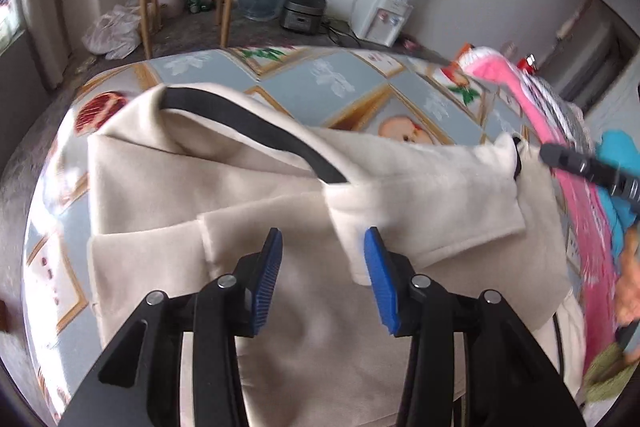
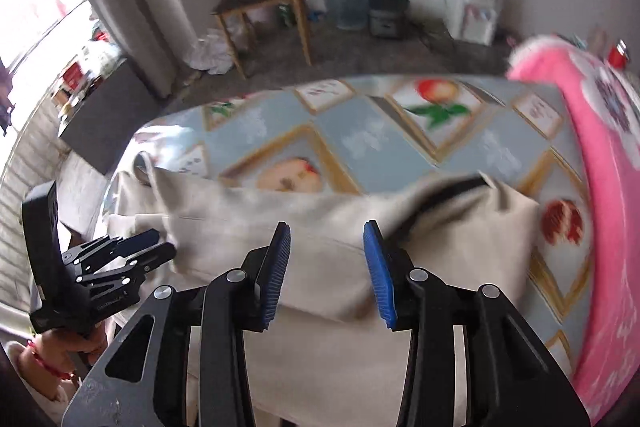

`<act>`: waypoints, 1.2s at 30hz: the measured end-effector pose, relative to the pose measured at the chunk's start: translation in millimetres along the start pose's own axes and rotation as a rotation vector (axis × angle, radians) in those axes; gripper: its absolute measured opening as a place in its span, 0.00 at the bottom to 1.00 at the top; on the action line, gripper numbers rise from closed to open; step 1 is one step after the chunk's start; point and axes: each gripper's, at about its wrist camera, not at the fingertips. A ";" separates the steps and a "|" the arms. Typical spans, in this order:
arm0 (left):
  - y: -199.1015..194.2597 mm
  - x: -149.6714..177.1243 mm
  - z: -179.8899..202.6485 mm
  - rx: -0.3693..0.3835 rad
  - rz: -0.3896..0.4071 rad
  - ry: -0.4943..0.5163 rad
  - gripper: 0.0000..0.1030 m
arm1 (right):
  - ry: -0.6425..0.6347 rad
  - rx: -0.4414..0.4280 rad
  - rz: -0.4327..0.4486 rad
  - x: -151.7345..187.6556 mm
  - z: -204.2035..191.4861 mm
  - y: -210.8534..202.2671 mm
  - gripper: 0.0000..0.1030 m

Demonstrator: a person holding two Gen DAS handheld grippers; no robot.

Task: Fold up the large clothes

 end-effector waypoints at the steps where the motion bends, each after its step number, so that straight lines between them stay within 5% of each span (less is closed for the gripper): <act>1: -6.2 -3.7 -4.2 0.012 0.019 -0.024 0.40 | -0.027 -0.006 -0.012 2.1 -7.1 11.9 0.36; 4: -25.1 -15.8 -6.8 0.044 0.079 -0.044 0.40 | -0.079 0.035 -0.122 10.7 -19.6 55.6 0.32; 6: -30.5 -27.5 -0.2 0.074 0.094 -0.031 0.40 | -0.065 0.033 -0.078 18.8 -20.7 58.3 0.33; 9: -24.0 -52.1 14.1 0.145 0.076 -0.038 0.40 | -0.040 0.004 -0.076 23.5 -13.8 60.8 0.33; 13: 17.7 -83.8 10.1 0.248 -0.013 -0.205 0.40 | -0.030 -0.022 -0.077 23.5 -7.8 61.4 0.33; 17: 44.1 -82.6 -40.4 0.172 -0.047 -0.421 0.38 | -0.028 -0.033 -0.082 20.6 -4.4 67.0 0.33; 19: 40.4 -81.9 -74.2 0.218 -0.038 -0.513 0.21 | -0.039 -0.035 -0.082 20.4 -4.4 68.2 0.33; 21: 27.5 -87.9 -98.4 0.185 0.017 -0.539 0.18 | -0.050 -0.033 -0.079 21.5 -5.5 68.5 0.33; 24: 4.1 -98.3 -124.9 0.013 0.123 -0.553 0.31 | -0.044 -0.043 -0.072 23.3 -4.4 69.3 0.33; 26: -10.0 -100.8 -136.1 -0.033 0.155 -0.561 0.32 | -0.035 -0.055 -0.067 24.2 -2.4 68.6 0.33; 29: -30.5 -96.4 -118.6 -0.016 0.189 -0.470 0.32 | -0.039 -0.053 -0.062 24.6 -3.2 68.0 0.33; 32: -41.7 -79.2 -62.9 0.002 0.182 -0.209 0.33 | -0.043 -0.052 -0.069 21.5 -4.7 61.1 0.34; 36: -28.1 -45.4 12.4 0.014 0.141 0.078 0.38 | -0.007 -0.014 0.036 2.6 11.9 30.7 0.45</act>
Point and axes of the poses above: each gripper's, at about its wrist camera, not at the fingertips, and y roughly the way its jaws point, z to its right, x to its underside, and after that the axes turned 12 degrees about -y, right-handed
